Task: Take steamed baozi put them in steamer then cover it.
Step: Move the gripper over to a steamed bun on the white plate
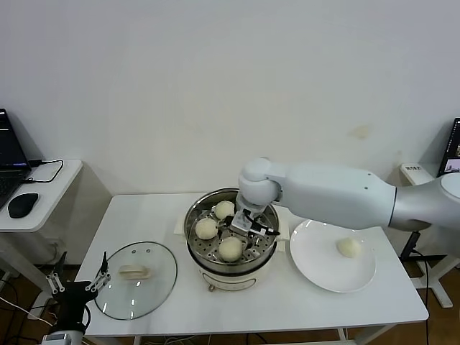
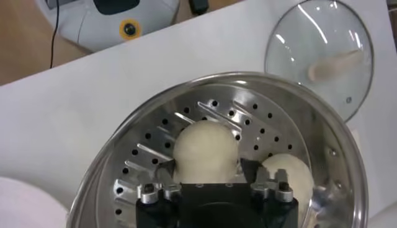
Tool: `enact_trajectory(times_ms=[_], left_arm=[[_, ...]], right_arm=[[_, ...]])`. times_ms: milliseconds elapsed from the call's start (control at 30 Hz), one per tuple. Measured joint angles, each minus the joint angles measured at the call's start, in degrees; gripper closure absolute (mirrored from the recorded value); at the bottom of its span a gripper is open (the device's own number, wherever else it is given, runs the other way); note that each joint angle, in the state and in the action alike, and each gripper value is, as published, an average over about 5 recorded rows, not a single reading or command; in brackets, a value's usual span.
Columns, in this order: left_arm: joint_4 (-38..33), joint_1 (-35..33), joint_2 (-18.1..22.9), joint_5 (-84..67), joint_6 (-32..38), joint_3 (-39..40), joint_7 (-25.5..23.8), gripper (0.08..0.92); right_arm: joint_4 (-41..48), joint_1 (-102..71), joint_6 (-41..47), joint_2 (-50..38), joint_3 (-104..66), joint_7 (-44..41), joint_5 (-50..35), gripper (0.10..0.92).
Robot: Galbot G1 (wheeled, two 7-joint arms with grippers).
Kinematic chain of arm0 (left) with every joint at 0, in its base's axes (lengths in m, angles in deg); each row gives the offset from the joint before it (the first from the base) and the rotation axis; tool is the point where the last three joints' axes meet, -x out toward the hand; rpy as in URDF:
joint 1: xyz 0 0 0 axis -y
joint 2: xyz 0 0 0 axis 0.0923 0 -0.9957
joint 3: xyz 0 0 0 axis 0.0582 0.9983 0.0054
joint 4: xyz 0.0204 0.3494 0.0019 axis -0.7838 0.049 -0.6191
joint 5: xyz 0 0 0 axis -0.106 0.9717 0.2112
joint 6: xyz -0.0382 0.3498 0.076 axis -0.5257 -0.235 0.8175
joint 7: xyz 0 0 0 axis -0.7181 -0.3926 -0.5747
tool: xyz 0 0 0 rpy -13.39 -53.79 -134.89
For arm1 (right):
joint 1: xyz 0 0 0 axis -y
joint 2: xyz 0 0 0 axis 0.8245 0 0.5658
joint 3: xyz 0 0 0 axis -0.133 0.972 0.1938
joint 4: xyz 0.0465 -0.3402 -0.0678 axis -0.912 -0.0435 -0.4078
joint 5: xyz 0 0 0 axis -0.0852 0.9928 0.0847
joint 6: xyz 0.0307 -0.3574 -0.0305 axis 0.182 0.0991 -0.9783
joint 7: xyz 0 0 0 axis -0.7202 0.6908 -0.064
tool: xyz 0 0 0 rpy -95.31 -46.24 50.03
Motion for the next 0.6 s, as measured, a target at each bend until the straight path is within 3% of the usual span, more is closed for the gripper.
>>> enact_trajectory(times_ms=[300, 600], left_arm=[[0.3, 0.5, -1.2, -0.4, -0.1, -0.6, -0.2, 0.177], [1.0, 1.4, -2.2, -0.2, 0.0, 0.4, -0.3, 0.177]], right_arm=[[-1.4, 0.9, 6.6, -6.6, -4.9, -0.9, -2.8, 0.203], [-2.8, -1.6, 15.5, -19.2, -10.6, -2.0, -3.7, 0.203]])
